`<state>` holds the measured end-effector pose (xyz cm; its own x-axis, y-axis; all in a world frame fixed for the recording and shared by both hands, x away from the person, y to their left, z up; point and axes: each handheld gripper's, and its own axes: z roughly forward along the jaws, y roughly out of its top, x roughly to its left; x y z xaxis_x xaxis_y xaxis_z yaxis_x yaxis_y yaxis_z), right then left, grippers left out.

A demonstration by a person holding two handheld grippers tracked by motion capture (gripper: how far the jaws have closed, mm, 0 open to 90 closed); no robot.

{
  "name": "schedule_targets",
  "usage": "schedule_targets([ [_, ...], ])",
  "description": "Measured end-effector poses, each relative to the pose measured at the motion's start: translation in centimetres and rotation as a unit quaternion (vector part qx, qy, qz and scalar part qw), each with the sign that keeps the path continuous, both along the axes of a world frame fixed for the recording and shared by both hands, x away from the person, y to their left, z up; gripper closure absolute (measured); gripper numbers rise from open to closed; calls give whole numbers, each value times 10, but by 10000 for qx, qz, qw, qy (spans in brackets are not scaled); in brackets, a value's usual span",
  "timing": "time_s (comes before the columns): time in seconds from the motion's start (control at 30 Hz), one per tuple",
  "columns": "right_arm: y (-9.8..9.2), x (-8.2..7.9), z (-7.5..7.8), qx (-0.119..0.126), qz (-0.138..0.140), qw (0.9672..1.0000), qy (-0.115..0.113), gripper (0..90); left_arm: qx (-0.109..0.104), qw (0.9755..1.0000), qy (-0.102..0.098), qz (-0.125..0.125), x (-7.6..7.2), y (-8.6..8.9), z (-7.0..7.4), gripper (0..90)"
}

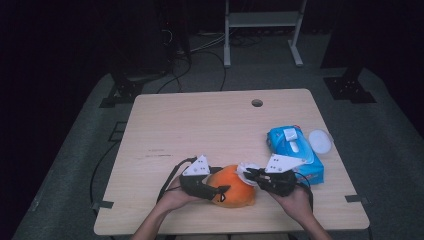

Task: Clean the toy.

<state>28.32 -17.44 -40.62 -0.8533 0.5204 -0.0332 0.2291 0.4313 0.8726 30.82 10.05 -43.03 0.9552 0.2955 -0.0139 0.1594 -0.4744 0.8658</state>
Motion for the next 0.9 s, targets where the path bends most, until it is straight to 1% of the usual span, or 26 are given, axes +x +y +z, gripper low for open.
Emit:
schedule_targets([
  [0.03,3,-3,1,-15,60,10000,-60,825,2,10000,7,0,0,1,0,359],
  [0.13,10,-7,2,-102,166,9997,-141,825,-9,10000,52,-13,1,7,-2,362],
  [0.23,7,-3,0,-61,167,9998,-50,825,-36,10000,92,1,2,10,-3,367],
  [0.33,0,1,-3,-15,75,10000,31,825,-79,9998,158,26,4,12,-5,369],
  [0.4,-3,2,-3,-2,32,10000,70,825,-75,9998,172,31,4,13,-5,368],
  [0.47,-2,0,-1,19,38,10000,31,825,-44,9999,158,28,4,14,-5,368],
  [0.53,1,-4,2,30,100,9999,-6,824,-38,9999,164,36,5,17,-6,368],
  [0.57,4,-7,3,-9,160,9999,-64,824,-51,9998,194,51,5,18,-6,368],
  [0.63,6,-8,2,-93,217,9997,-89,824,-58,9996,251,76,6,22,-7,368],
  [0.7,3,-5,-1,-99,201,9997,3,825,-72,9995,301,112,7,25,-8,368],
  [0.83,-4,1,-8,-96,78,9997,231,825,-95,9993,343,139,9,27,-9,368],
  [0.9,-4,0,-7,-36,92,9997,234,824,-91,9993,341,155,9,26,-9,366],
])
